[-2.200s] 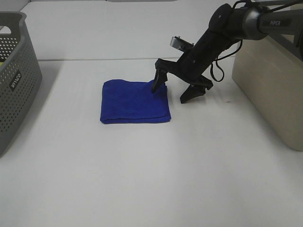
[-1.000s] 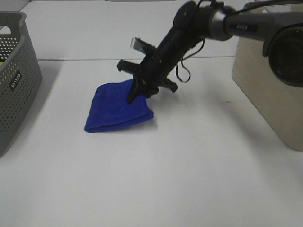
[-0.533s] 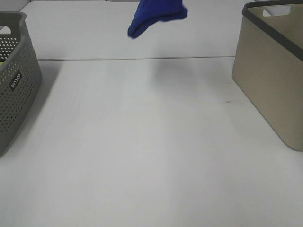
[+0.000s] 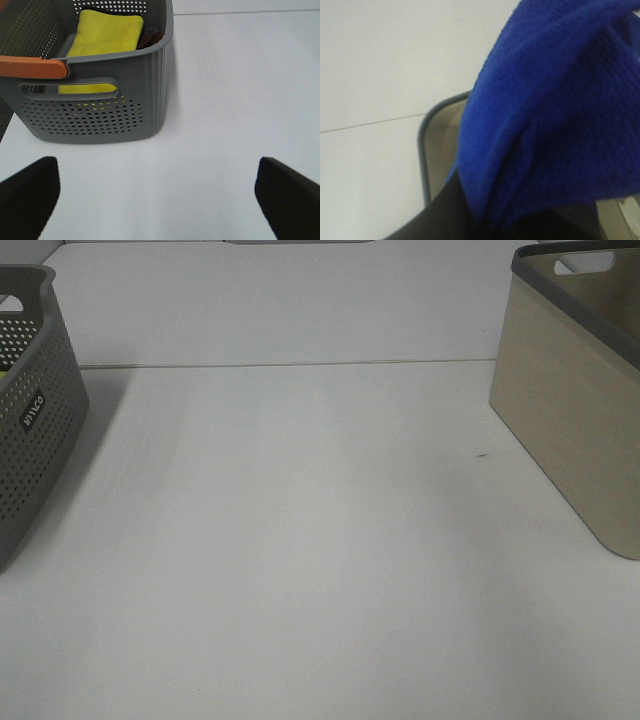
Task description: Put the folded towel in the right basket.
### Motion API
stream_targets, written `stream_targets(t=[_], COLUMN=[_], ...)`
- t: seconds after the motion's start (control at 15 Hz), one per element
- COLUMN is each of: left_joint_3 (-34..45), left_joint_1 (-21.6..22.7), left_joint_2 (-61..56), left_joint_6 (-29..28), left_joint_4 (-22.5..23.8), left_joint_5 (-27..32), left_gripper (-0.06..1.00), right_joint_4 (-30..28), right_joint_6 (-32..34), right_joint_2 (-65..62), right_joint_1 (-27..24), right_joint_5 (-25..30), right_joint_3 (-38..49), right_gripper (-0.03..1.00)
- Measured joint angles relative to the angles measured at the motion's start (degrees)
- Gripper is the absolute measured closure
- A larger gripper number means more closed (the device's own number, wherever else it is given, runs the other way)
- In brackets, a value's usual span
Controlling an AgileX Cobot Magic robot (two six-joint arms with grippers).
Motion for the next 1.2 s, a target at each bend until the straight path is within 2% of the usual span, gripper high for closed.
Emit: stream_targets(t=[0.27,0.47,0.53,0.6,0.67,0.73,0.8,0.93,1.2], left_joint_3=[0.0,0.0,0.0,0.0,0.0,0.0,0.0,0.0,0.0], left_joint_1=[0.0,0.0,0.0,0.0,0.0,0.0,0.0,0.0,0.0], left_joint_2=[0.0,0.0,0.0,0.0,0.0,0.0,0.0,0.0,0.0], left_joint_6=[0.0,0.0,0.0,0.0,0.0,0.0,0.0,0.0,0.0], left_joint_4=[0.0,0.0,0.0,0.0,0.0,0.0,0.0,0.0,0.0], left_joint_5=[0.0,0.0,0.0,0.0,0.0,0.0,0.0,0.0,0.0], left_gripper=[-0.04,-0.04,-0.04,-0.04,-0.04,-0.04,-0.04,-0.04,-0.04], right_joint_4=[-6.13,-11.06,-11.23,-11.23,-11.12,-11.06,-11.06,-11.06,-5.73], right_joint_6=[0.0,0.74,1.32,1.55,1.89,2.35,2.35,2.35,3.67], right_joint_2=[0.17,3.04,3.9,4.07,4.18,4.18,4.18,4.01,-0.23], right_joint_1=[-0.34,-0.34,-0.34,-0.34,-0.34,-0.29,-0.29,-0.23,-0.06], right_joint_5=[0.29,0.34,0.34,0.34,0.34,0.34,0.34,0.34,0.29], right_joint_3=[12.83,16.5,16.67,16.67,16.67,16.67,16.67,16.67,16.67], right_gripper=[0.85,0.85,0.79,0.62,0.38,0.18,0.08,0.0,-0.01])
